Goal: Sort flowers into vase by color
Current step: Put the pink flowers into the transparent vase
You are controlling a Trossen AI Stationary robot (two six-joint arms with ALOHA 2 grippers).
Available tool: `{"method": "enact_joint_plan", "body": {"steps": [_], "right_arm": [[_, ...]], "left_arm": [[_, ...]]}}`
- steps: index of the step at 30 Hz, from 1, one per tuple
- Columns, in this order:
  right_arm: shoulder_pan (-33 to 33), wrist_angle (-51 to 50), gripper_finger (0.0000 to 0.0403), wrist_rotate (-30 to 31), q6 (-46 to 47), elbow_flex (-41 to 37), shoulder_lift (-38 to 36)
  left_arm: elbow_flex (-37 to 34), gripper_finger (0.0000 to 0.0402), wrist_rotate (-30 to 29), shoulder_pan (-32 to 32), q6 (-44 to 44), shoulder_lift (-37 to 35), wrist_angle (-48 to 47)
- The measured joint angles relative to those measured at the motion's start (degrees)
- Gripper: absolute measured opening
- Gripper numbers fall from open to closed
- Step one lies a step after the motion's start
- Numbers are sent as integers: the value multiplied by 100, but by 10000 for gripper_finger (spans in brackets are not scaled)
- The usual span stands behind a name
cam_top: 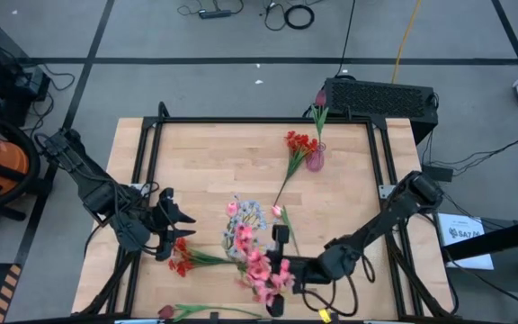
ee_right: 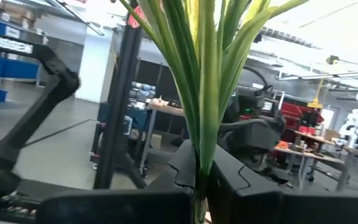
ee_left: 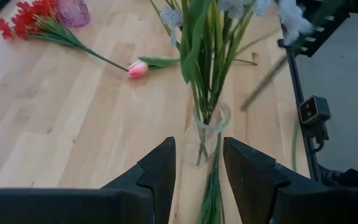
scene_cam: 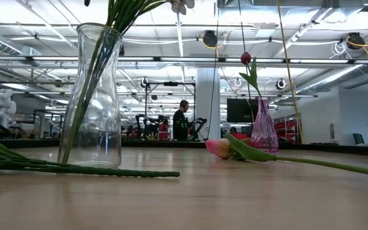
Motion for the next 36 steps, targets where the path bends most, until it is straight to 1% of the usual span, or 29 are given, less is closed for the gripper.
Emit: {"method": "enact_joint_plan", "body": {"steps": [6,13,17,21,26,36], "right_arm": [[-249,-182,6,3,62,19,0],[-552,-1205,6,-71,1049,18,26],[-682,-1209,6,-313,1337,21,252],[-726,-1160,6,-306,1519,19,559],[-726,-1055,6,-283,1553,19,770],[-819,-1105,10,-259,2226,22,1096]], "left_arm": [[0,141,21,0,0,0,-72],[0,141,103,0,-33,0,-210],[0,141,139,0,-31,0,-292],[0,141,141,0,-31,0,-313],[0,141,141,0,-31,0,-314],[0,141,145,0,-35,0,-307]]}}
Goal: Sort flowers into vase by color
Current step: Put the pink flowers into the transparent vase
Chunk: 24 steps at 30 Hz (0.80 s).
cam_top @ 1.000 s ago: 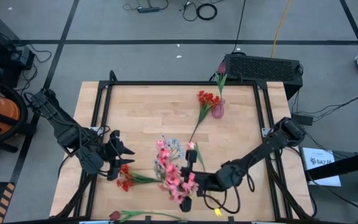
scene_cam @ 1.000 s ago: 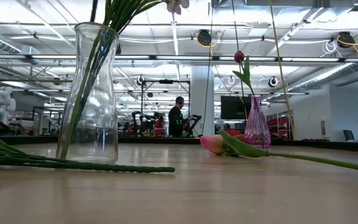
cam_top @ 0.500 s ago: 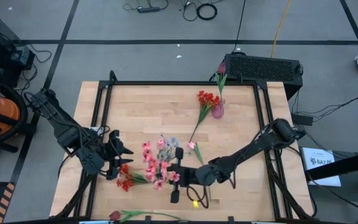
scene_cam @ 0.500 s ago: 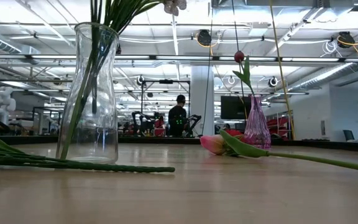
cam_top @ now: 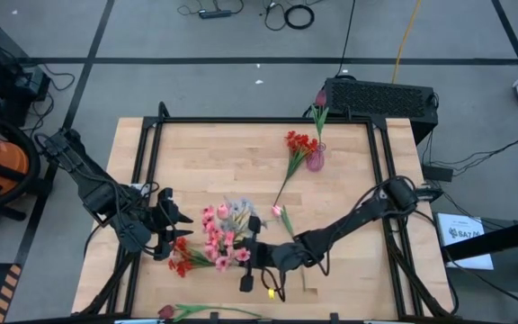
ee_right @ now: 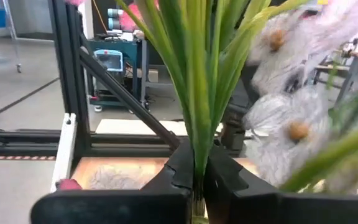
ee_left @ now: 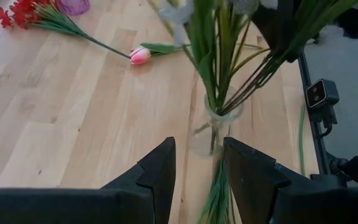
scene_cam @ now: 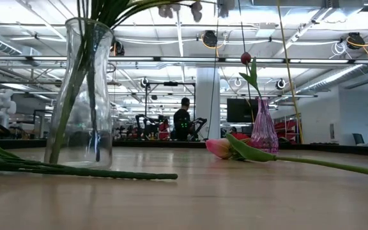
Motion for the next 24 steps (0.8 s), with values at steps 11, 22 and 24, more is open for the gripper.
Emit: {"method": "enact_joint_plan", "body": {"steps": [11,22,24], "right_arm": [[-34,-96,71,442,416,-3,22],[-51,-663,156,440,567,-5,-343],[-51,-883,168,441,512,-7,-527]], "left_arm": [[0,141,9,0,-2,0,2],[0,141,29,0,-4,0,4],[0,141,29,0,-4,0,7]]}}
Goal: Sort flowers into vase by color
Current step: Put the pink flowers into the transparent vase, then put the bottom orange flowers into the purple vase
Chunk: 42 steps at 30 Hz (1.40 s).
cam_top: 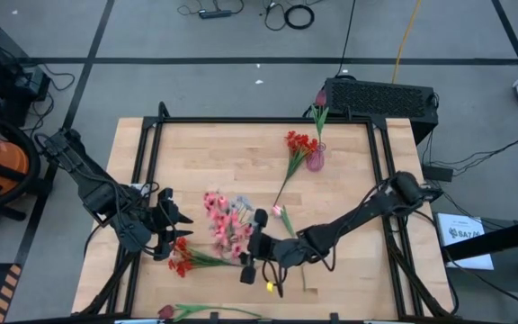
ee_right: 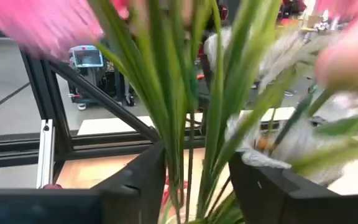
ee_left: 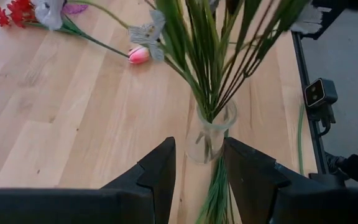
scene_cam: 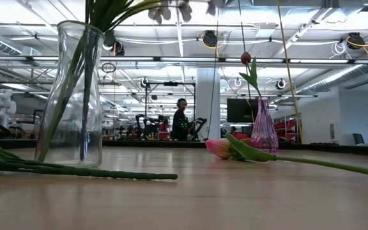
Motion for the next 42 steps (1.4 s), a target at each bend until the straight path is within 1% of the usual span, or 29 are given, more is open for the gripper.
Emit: {"method": "enact_joint_plan", "body": {"steps": [7,12,18,22,25,30,34,38,42], "right_arm": [[-23,-633,191,-20,-60,2,-550],[18,-1064,192,-22,-60,2,-935],[126,-1601,192,-20,-60,2,-1561],[212,-2137,192,-19,-17,2,-1996],[279,-2718,192,-16,178,2,-2321],[369,-3940,192,-20,837,2,-2753],[410,-4833,192,-10,1476,2,-2965],[420,-5368,192,-18,1891,2,-2988],[420,-5683,192,-20,2138,2,-2988]], "left_arm": [[0,141,0,0,0,0,1],[0,141,0,0,0,0,0],[0,141,0,0,-1,0,-2],[0,141,7,0,2,0,-34],[0,141,283,0,4,2,-287],[0,141,880,0,4,132,-628],[-15,141,1052,0,23,421,-638],[-228,141,1336,0,153,795,-645],[-358,141,1464,0,163,1231,-553]]}}
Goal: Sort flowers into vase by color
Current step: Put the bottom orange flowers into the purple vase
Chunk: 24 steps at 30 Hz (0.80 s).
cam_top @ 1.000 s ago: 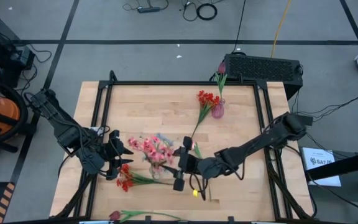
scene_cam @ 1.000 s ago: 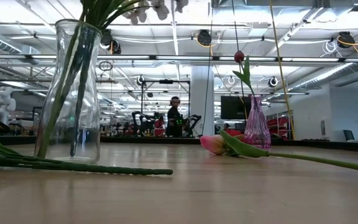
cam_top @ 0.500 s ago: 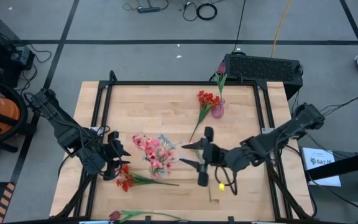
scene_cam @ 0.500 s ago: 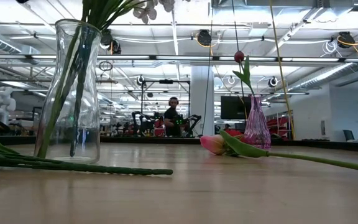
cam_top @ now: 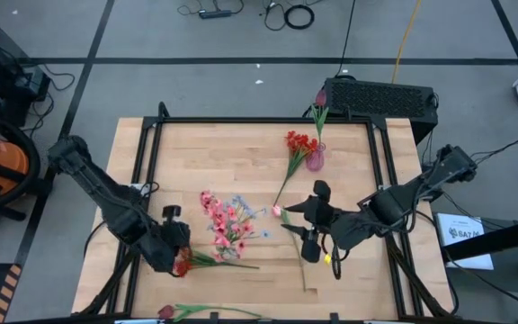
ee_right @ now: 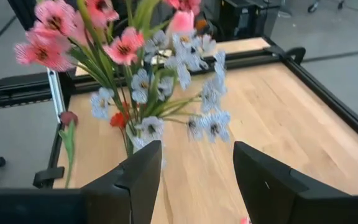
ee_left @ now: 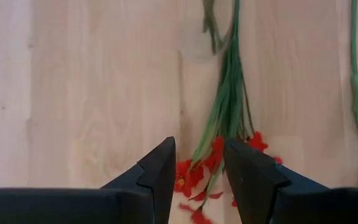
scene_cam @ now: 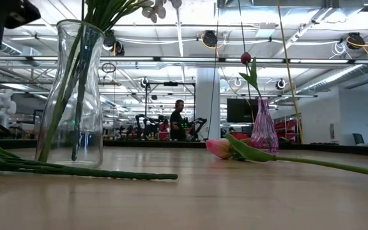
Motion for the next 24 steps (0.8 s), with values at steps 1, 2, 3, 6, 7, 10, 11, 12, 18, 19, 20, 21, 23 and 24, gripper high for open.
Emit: {"method": "enact_joint_plan", "body": {"steps": [1,2,3,6,7,10,11,12,18,19,20,21,23,24], "right_arm": [[0,-54,192,0,12,0,0],[0,-97,192,-2,14,0,0],[0,-100,192,0,12,0,0],[0,-96,192,2,6,0,0],[0,-98,192,0,1,0,0],[0,-96,192,0,-1,0,0],[0,-98,192,0,-1,0,0],[0,-98,192,0,-3,0,0],[0,-100,192,-25,-3,0,0],[0,-102,192,-36,-5,0,0],[0,-111,192,-77,-6,0,0],[0,-129,192,-146,-6,0,0],[0,-171,192,-248,-7,0,0],[0,-205,192,-333,-7,0,0]], "left_arm": [[-19,141,6,0,16,103,136],[-37,141,9,0,50,216,305],[-63,141,11,0,116,321,516],[-182,141,91,0,506,623,1262],[-226,141,174,0,651,717,1443],[-301,141,429,0,902,1017,1656],[-302,141,465,0,914,1121,1659],[-302,141,486,0,917,1221,1662],[-302,141,602,7,933,1836,1755],[-302,141,606,9,932,1945,1817],[-302,141,607,17,932,2054,1881],[-302,141,608,21,932,2162,1915],[-302,141,611,53,946,2358,1926],[-302,141,611,81,947,2452,1919]]}}
